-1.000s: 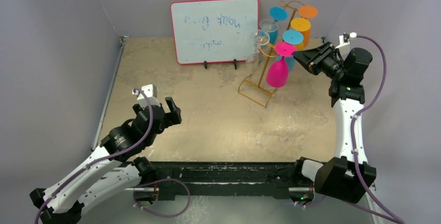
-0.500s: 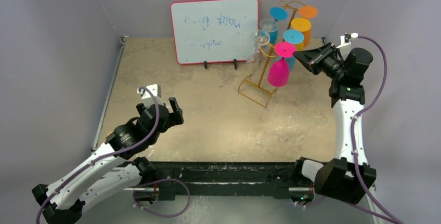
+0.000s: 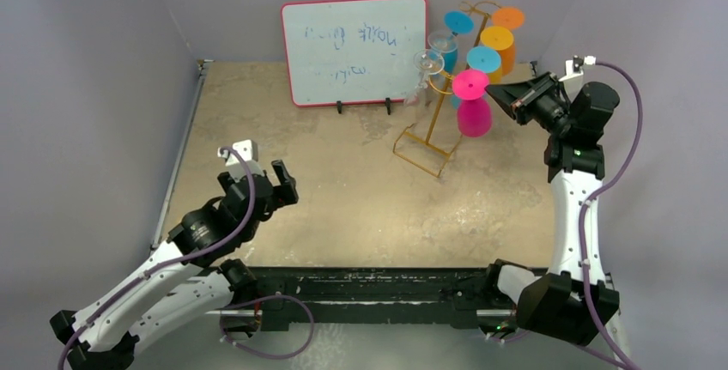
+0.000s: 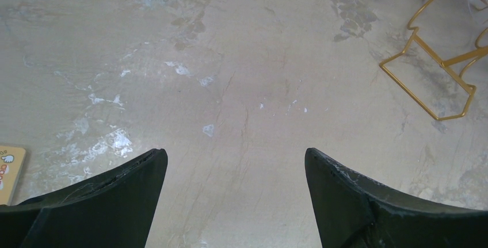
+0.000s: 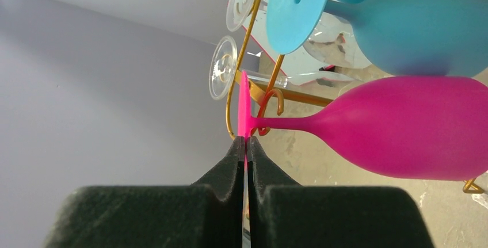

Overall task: Take the wine glass off the wine glass rack
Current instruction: Pick up the wine glass from the wine rack.

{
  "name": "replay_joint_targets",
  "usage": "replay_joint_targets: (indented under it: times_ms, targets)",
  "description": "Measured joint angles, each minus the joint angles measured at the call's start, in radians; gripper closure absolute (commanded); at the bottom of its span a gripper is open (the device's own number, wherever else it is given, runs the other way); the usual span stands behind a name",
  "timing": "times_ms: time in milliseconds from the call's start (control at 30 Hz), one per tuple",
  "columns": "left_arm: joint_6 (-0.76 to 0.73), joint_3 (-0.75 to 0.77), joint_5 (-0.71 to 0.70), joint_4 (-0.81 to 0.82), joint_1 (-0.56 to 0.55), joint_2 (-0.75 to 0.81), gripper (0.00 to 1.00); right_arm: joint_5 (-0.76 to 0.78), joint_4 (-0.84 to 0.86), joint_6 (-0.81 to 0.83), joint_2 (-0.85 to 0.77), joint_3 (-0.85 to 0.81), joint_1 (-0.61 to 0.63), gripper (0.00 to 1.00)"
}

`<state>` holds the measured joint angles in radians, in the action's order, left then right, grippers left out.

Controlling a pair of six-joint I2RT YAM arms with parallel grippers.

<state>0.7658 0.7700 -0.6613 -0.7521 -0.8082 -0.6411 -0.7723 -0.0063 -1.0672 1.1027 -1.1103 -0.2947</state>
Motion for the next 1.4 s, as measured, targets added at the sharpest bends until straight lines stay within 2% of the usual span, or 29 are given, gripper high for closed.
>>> replay_joint_targets:
  times_ms: [267, 900, 1400]
  targets:
    - [0.001, 0.000, -0.042, -0.006, 0.000, 0.057, 0.11, 0.005, -0.019, -0.014, -0.013, 0.000, 0.000, 1.00]
    - [0.001, 0.000, -0.046, -0.013, 0.000, 0.023, 0.11, 0.101, -0.075, -0.021, -0.123, 0.030, 0.000, 1.00]
    - [0.001, 0.000, -0.046, -0.013, 0.000, 0.015, 0.11, 0.159, -0.069, -0.048, -0.123, 0.041, 0.000, 1.00]
